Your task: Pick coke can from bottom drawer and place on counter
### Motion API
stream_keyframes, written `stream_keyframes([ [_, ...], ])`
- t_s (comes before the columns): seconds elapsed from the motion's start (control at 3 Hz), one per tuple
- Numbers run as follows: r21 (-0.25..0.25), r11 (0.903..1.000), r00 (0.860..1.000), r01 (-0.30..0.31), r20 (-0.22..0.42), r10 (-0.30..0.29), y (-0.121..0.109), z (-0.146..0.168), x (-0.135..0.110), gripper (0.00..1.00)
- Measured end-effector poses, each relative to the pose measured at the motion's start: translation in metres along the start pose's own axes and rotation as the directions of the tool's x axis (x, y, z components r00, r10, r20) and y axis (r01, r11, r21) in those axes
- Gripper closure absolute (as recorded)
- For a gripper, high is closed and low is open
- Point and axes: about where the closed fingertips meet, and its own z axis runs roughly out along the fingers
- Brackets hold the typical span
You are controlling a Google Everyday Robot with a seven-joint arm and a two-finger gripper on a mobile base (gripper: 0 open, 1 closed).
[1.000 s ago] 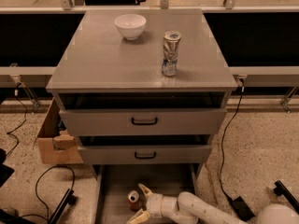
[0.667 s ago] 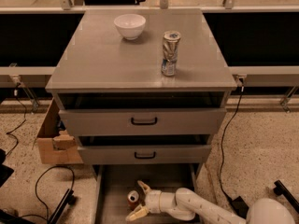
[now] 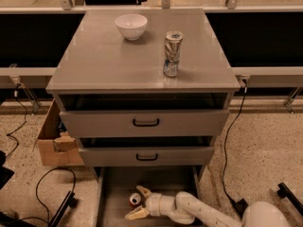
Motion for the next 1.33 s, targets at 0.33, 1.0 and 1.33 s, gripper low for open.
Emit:
stream_keyframes([
  [0.33, 0.023, 0.9994, 1.0, -0.027, 0.001, 0.027, 0.001, 0.001, 0.012, 0.38],
  [1.0, 0.009, 0.9971, 0.997, -0.075, -0.021, 0.076, 0.013, 0.004, 0.021, 0.85],
  [1.33, 0.005, 0.9979, 0.997, -0.064, -0.036, 0.065, 0.02, -0.002, 0.011, 1.0],
])
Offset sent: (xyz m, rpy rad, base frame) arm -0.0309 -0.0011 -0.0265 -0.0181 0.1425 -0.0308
